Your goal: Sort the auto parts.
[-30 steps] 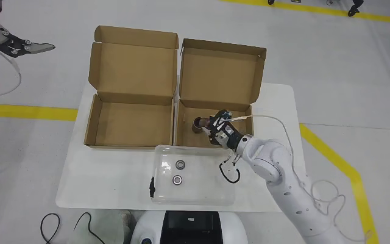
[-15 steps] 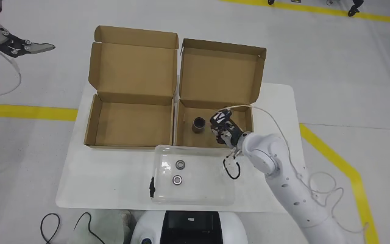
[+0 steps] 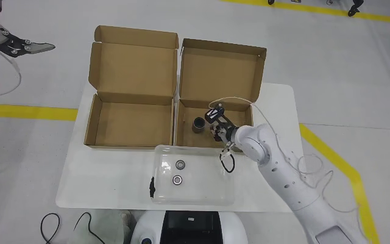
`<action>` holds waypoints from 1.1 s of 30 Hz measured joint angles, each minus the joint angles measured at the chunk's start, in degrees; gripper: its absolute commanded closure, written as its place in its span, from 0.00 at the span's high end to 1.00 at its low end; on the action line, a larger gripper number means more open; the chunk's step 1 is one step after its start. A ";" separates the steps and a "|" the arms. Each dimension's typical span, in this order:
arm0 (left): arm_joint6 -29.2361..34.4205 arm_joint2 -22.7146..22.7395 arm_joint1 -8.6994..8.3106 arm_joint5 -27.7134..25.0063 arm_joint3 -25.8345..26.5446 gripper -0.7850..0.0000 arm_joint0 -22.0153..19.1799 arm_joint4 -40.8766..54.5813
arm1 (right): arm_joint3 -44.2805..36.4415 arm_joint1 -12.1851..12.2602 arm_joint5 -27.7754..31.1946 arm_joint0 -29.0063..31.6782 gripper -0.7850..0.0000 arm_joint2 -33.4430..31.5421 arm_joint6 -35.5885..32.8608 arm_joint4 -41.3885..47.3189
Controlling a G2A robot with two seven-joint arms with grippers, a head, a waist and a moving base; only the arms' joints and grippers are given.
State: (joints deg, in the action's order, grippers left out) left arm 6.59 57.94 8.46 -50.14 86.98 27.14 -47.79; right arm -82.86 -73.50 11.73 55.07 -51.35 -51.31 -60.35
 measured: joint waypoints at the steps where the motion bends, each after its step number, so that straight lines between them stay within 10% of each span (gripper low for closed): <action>1: 0.00 0.00 0.00 0.00 0.00 1.00 0.00 0.00 | 0.70 -0.18 -0.04 -0.47 0.00 0.43 -0.10 0.15; 7: 0.00 0.00 0.00 0.00 0.00 1.00 0.00 0.00 | 4.44 -1.23 -0.16 -3.09 0.04 2.82 -0.41 0.51; 11: 0.00 0.00 0.00 0.00 0.00 1.00 0.00 0.00 | 5.79 -1.68 -0.49 -4.08 0.38 3.72 -0.67 0.15; 33: 0.00 0.00 0.00 0.00 0.00 1.00 0.00 0.00 | -8.97 0.12 0.55 2.41 0.45 -1.20 -0.43 -6.41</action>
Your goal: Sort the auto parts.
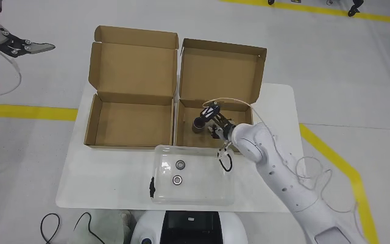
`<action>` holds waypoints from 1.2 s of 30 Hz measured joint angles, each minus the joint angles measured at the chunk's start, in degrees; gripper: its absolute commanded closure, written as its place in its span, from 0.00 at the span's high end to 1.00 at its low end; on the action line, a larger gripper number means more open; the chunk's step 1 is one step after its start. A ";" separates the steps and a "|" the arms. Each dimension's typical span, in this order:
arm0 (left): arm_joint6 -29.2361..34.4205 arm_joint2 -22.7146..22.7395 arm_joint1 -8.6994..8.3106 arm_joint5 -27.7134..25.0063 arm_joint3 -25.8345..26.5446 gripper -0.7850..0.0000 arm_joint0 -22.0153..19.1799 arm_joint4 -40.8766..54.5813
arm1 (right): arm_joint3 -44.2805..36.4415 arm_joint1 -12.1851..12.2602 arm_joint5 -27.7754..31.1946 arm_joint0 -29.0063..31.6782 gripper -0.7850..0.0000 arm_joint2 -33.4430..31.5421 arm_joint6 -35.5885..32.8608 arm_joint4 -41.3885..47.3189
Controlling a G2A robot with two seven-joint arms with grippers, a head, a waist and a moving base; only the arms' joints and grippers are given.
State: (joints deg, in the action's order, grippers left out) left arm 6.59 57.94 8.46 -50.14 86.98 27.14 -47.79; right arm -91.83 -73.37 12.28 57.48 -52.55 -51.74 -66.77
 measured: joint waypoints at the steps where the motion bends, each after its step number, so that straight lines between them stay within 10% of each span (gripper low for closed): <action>1: 0.00 0.00 0.00 0.00 0.00 1.00 0.00 0.00 | -1.71 0.23 0.95 0.84 0.46 -0.50 0.37 -0.19; 16: 0.00 0.00 0.00 0.00 0.00 1.00 0.00 0.00 | -17.56 2.40 15.30 12.62 0.45 -1.44 12.48 -2.18; 36: 0.00 0.00 0.00 0.00 0.00 1.00 0.00 0.00 | -14.75 3.20 24.40 17.41 0.43 3.28 22.18 -4.64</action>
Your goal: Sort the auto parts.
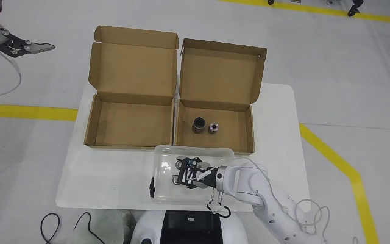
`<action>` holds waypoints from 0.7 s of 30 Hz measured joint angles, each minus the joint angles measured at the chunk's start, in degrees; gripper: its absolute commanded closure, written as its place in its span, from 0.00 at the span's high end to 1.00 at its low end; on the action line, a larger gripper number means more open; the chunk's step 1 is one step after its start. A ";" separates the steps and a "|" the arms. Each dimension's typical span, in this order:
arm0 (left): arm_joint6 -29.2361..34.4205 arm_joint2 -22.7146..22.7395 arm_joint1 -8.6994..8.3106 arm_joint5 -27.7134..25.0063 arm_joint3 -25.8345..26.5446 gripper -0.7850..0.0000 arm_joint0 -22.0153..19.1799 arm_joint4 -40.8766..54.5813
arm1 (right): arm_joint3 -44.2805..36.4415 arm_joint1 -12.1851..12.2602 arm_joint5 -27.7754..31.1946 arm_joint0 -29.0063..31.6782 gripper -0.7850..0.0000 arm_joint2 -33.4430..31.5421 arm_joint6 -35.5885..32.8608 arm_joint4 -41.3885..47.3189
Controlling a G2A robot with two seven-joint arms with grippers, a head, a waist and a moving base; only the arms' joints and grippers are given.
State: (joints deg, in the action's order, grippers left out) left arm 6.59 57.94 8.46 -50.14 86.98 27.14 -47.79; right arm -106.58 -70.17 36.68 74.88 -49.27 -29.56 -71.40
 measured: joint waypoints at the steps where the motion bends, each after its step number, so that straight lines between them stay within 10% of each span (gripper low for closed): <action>1: 0.00 0.00 0.00 0.00 0.00 1.00 0.00 0.00 | -0.01 0.00 0.00 0.00 0.43 0.00 -0.03 0.00; 21: 0.00 0.00 0.00 0.00 0.00 1.00 0.00 0.00 | 0.35 -0.01 -0.36 0.15 0.39 0.15 0.14 -0.17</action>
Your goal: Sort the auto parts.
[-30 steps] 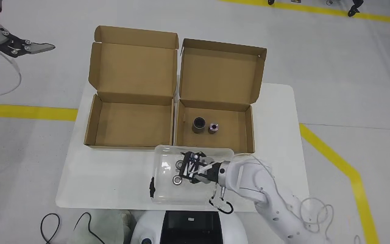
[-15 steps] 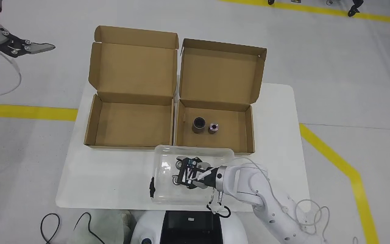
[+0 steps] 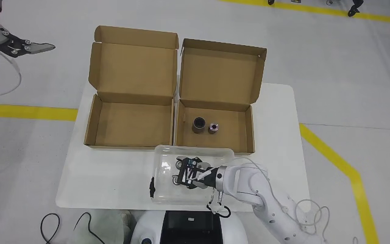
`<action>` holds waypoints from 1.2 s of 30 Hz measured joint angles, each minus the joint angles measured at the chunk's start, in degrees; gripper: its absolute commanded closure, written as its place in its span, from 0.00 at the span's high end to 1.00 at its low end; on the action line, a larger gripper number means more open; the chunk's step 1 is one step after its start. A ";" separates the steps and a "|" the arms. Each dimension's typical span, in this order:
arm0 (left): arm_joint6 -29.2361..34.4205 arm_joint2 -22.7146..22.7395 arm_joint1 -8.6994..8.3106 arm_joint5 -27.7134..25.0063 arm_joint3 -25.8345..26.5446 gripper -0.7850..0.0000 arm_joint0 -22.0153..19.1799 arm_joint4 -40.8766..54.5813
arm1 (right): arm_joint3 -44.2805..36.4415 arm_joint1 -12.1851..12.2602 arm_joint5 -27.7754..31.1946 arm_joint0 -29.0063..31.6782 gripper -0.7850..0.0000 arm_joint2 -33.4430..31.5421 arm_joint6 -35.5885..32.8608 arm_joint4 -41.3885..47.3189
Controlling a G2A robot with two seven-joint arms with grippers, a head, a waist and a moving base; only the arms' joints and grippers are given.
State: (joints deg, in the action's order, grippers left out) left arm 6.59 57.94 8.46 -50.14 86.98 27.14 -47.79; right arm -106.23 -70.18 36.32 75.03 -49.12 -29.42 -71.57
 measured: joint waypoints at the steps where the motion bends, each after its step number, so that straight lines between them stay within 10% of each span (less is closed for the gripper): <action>1: 0.00 0.00 0.00 0.00 0.00 1.00 0.00 0.00 | 0.45 -0.02 -0.39 0.04 0.39 0.22 0.00 -0.40; 36: 0.00 0.00 0.00 0.00 0.00 1.00 0.00 0.00 | 13.19 -3.45 -13.15 -5.93 0.44 9.92 -3.93 -7.72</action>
State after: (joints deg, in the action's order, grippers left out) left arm 6.59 57.94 8.46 -50.14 86.98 27.14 -47.79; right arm -93.04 -73.63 23.16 69.10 -39.20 -33.35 -79.29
